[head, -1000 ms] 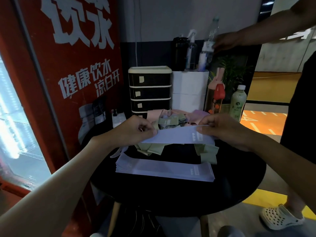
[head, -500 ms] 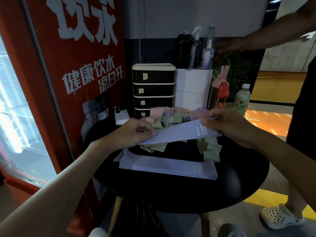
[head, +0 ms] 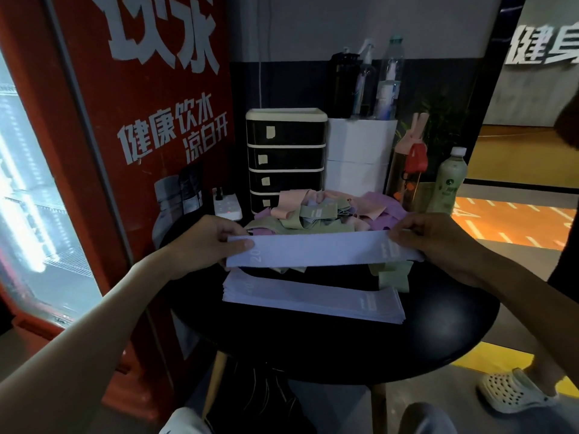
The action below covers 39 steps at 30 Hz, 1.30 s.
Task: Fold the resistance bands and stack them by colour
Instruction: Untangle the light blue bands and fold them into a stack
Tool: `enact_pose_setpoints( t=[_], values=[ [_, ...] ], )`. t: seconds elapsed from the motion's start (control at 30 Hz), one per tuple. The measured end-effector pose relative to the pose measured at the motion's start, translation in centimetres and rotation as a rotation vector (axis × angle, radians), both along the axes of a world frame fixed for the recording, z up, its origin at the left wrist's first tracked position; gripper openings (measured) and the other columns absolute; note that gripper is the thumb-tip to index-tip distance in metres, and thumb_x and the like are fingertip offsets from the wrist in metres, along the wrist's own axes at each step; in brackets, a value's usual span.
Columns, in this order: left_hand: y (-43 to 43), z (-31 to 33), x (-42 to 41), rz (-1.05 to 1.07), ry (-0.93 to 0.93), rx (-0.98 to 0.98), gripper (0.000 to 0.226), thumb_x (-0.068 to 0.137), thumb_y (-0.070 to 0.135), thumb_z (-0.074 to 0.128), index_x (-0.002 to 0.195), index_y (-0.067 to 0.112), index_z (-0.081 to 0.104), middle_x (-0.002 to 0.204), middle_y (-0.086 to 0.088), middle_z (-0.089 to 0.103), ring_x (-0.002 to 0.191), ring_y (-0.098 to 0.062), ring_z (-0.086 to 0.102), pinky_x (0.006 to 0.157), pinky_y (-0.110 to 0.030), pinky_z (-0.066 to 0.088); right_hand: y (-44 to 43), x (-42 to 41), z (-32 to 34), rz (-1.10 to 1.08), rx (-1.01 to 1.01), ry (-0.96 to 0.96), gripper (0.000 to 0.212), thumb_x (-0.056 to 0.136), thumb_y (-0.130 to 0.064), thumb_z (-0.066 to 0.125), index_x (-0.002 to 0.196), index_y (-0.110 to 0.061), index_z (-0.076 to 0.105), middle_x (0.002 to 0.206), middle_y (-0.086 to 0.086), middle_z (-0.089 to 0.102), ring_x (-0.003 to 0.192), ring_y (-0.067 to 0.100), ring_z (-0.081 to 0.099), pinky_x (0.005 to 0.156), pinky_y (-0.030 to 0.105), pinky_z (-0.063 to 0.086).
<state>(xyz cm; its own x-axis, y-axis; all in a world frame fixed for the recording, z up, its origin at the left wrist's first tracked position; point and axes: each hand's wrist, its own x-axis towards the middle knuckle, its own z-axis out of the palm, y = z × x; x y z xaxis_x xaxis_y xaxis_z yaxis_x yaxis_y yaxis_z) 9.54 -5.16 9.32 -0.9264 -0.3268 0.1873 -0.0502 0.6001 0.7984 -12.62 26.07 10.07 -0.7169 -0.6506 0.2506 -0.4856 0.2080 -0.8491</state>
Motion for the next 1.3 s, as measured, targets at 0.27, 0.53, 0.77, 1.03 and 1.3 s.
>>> enact_pose_setpoints(
  t=[0.27,0.53,0.77,1.03,1.3],
  values=[
    [-0.5,-2.4,-0.7,0.213,0.041,0.084,0.017,0.088,0.008,0.072,0.103,0.006,0.065,0.064,-0.015,0.058,0.05,-0.015,0.052,0.052,-0.028,0.045,0.3,0.6,-3.9,-0.066,0.197,0.018,0.015,0.082,-0.006,0.074,0.095,-0.011,0.067,0.083,0.008,0.065,0.066,0.011,0.058,0.057,0.02,0.046],
    [-0.4,-5.7,-0.7,0.285,0.051,-0.153,0.021,0.083,0.016,0.078,0.096,0.02,0.062,0.069,-0.01,0.059,0.06,-0.015,0.054,0.062,-0.029,0.045,0.2,1.6,-6.9,-0.14,0.259,0.295,0.012,0.08,-0.009,0.075,0.084,-0.016,0.067,0.08,0.0,0.067,0.071,0.013,0.062,0.059,0.018,0.043],
    [0.0,-6.8,-0.5,0.279,0.07,-0.245,0.019,0.086,0.015,0.076,0.101,0.017,0.064,0.082,-0.013,0.062,0.067,-0.014,0.053,0.065,-0.021,0.043,0.3,2.3,-7.9,-0.177,0.226,0.324,0.012,0.082,-0.008,0.074,0.09,-0.013,0.067,0.077,0.005,0.064,0.061,0.007,0.053,0.059,0.006,0.04],
    [-0.3,-7.9,-0.4,0.278,0.062,-0.329,0.016,0.087,0.015,0.074,0.099,0.019,0.064,0.081,-0.002,0.058,0.066,-0.002,0.053,0.061,-0.008,0.039,0.4,2.3,-8.6,-0.172,0.247,0.387,0.012,0.081,-0.008,0.075,0.092,-0.01,0.069,0.091,0.002,0.062,0.075,0.004,0.055,0.066,0.004,0.039],
    [-0.3,-8.3,-0.6,0.287,0.034,-0.458,0.019,0.089,0.018,0.072,0.107,0.018,0.066,0.1,0.006,0.047,0.087,-0.007,0.051,0.078,-0.02,0.039,0.8,1.8,-9.1,-0.148,0.348,0.404,0.008,0.082,-0.015,0.073,0.088,-0.019,0.07,0.096,0.0,0.057,0.084,0.007,0.055,0.066,0.01,0.038]
  ],
)
